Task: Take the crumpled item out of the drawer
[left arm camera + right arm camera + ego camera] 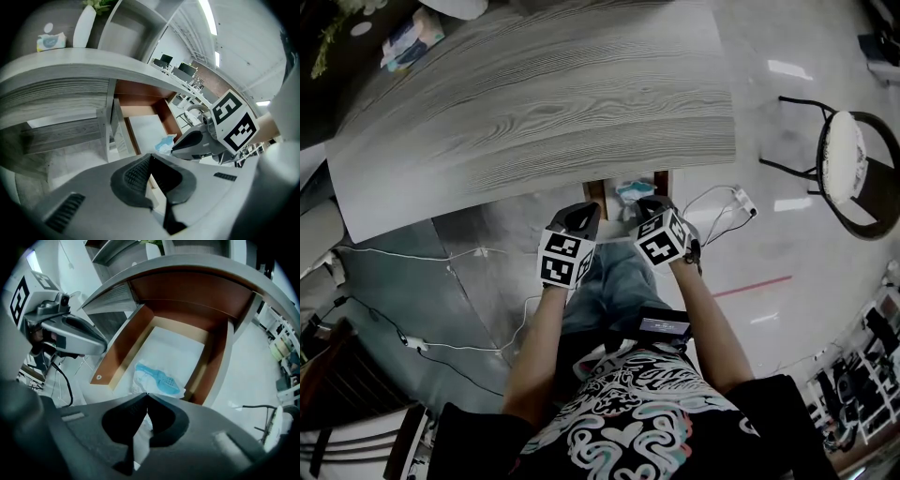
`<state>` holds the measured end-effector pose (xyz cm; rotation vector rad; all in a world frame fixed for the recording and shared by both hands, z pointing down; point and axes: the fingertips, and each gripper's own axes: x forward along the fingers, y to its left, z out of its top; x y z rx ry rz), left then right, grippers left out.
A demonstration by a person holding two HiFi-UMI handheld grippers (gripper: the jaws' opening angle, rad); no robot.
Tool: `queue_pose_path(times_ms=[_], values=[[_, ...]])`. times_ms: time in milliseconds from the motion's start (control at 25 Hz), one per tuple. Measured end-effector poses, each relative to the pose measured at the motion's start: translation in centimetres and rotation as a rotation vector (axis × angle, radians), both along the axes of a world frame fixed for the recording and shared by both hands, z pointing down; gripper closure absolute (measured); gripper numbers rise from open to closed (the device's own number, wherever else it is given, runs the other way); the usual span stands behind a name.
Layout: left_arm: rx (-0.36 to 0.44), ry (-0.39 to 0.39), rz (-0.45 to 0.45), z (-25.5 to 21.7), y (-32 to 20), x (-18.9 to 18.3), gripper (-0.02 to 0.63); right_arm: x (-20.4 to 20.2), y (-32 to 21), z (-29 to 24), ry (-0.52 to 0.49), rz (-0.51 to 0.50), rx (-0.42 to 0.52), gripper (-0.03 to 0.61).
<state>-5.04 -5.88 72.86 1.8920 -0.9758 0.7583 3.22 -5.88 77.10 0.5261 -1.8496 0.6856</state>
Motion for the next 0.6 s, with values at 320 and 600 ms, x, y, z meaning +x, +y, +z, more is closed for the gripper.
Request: queue_pose_path(times_ms=[320, 600], values=[[0.018, -0.002, -0.010, -0.6, -0.4, -0.1, 0.614, -0.2, -0.5, -1.2, -0.035, 0.025, 0.025, 0.569], [0.036, -0.006, -0.022, -1.3, -0.4, -0.5, 0.614, -0.1, -0.7, -2.2, -0.044, 0.038, 0.051, 0.569]])
